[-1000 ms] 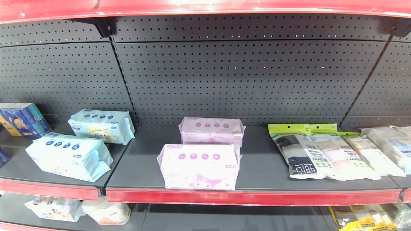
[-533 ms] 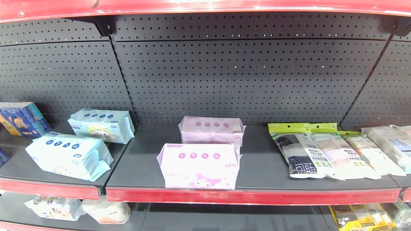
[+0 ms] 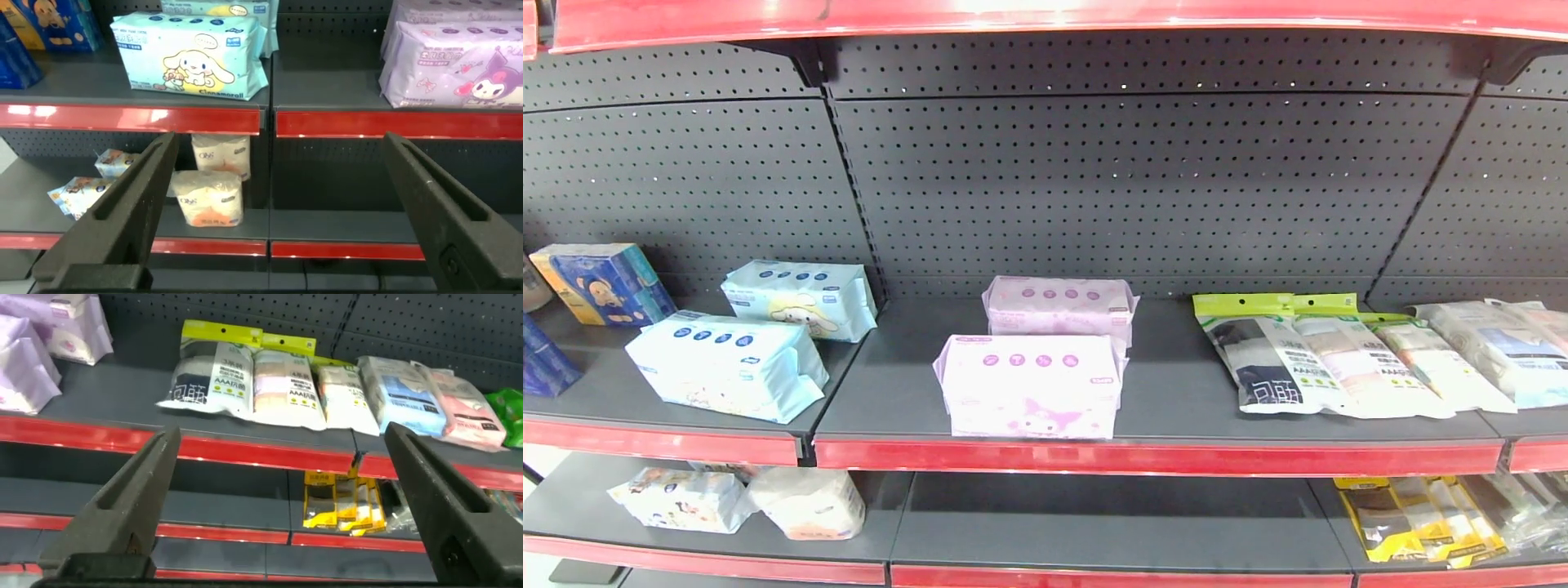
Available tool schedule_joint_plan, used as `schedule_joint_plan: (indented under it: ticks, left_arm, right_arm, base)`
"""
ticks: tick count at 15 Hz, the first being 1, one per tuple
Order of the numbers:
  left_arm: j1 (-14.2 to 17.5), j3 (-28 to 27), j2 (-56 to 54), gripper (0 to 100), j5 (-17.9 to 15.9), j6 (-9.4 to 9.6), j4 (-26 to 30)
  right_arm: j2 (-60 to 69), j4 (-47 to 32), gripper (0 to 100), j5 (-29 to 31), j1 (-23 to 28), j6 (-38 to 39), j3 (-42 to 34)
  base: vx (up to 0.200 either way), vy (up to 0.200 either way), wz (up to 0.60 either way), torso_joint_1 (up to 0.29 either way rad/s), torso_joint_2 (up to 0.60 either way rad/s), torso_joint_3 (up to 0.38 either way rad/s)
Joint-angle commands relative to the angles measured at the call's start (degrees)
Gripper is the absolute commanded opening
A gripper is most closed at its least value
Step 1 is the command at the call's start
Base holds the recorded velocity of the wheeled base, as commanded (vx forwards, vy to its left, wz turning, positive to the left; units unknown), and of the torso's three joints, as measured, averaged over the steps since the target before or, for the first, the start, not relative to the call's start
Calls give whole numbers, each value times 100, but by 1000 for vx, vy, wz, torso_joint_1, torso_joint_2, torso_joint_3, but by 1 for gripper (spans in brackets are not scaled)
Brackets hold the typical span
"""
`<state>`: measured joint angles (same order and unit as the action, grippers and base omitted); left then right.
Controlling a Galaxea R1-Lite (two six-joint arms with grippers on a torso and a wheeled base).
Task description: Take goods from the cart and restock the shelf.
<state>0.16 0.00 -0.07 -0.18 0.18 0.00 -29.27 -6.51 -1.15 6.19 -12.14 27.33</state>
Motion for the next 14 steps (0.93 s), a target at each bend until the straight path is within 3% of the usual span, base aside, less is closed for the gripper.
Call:
schedule_joint_plan:
  ticks: [1, 14]
  left_arm:
    - [2, 0, 7, 100, 1, -1, 0]
    - [2, 0, 7, 100, 1, -1, 0]
  right_arm:
    - [27, 1, 100, 9, 14, -7, -61]
    - [0, 9, 100, -26, -13, -25, -255]
  base:
    - [0, 0, 0, 0, 0, 0]
    - [0, 0, 0, 0, 0, 0]
